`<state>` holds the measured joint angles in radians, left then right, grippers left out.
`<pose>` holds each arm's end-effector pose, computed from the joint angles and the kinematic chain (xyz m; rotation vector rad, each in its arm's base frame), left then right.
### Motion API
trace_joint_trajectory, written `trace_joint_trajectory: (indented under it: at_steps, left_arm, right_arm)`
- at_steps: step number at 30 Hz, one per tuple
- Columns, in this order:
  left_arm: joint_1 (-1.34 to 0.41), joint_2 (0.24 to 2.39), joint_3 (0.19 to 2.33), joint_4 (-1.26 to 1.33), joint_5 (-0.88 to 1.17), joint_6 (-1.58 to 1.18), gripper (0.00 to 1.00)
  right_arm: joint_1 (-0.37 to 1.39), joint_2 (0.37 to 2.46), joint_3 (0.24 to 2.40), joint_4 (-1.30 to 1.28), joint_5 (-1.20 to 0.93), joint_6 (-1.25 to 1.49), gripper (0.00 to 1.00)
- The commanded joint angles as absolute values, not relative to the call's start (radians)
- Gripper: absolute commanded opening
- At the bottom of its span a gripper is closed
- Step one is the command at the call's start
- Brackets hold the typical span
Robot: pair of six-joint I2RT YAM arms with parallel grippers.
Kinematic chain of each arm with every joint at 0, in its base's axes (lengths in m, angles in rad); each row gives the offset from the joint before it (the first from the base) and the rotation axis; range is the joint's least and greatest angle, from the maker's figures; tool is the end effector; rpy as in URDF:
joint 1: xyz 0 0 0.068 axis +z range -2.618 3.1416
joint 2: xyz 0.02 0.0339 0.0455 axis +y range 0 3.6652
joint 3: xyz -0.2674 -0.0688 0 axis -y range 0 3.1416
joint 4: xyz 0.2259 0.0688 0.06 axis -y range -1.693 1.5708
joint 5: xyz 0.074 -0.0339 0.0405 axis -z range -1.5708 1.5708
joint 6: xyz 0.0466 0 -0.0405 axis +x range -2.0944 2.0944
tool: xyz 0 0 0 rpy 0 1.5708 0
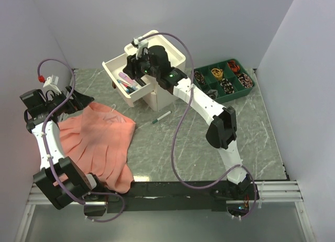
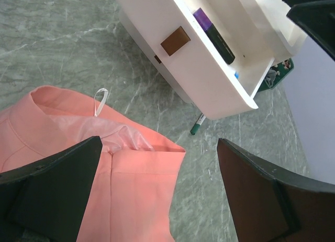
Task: Sort the stationery into containers
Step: Place the pen in the drawer.
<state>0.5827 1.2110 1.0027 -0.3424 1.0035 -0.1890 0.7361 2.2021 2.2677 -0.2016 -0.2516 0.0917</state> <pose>0.2251 0.1013 0.3239 -0.1701 1.9265 -0.7924 0.3756 0.3559 0.3879 -0.7427 1.6104 0.8226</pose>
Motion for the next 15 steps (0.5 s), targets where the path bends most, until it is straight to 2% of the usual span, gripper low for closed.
trace_joint_trajectory:
  at_steps: [1,3,5,7,11,12,15]
  left_arm:
    - [0.581,1.212,1.037,-0.338,1.006,-0.169,0.99]
    - [0.581,1.209,1.034,-0.336,1.012,-0.164,1.00]
    - [0.580,1.207,1.034,-0.354,1.017,-0.138,1.00]
    - [0.580,1.207,1.032,-0.376,1.017,-0.108,0.99]
    - [0.580,1.193,1.023,-0.400,1.022,-0.078,0.99]
    - [0.580,1.192,1.019,-0.400,1.023,-0.075,1.00]
    - [0.580,1.183,1.008,-0.393,1.017,-0.078,0.99]
  right_arm:
    - [0.710,2.073,2.142,-0.105,-0.291,0.048,0.55]
    - [0.695,1.978,2.064,-0.077,-0.356,-0.024,0.55]
    - [0.687,1.912,1.956,-0.107,-0.527,-0.124,0.55]
    - [0.686,1.818,1.852,-0.248,-0.714,-0.347,0.54]
    - [0.687,1.759,1.776,-0.729,-0.818,-0.951,0.53]
    - [0.689,1.769,1.767,-0.902,-0.807,-1.039,0.53]
    - [0.695,1.859,1.804,-1.180,-0.720,-1.332,0.49]
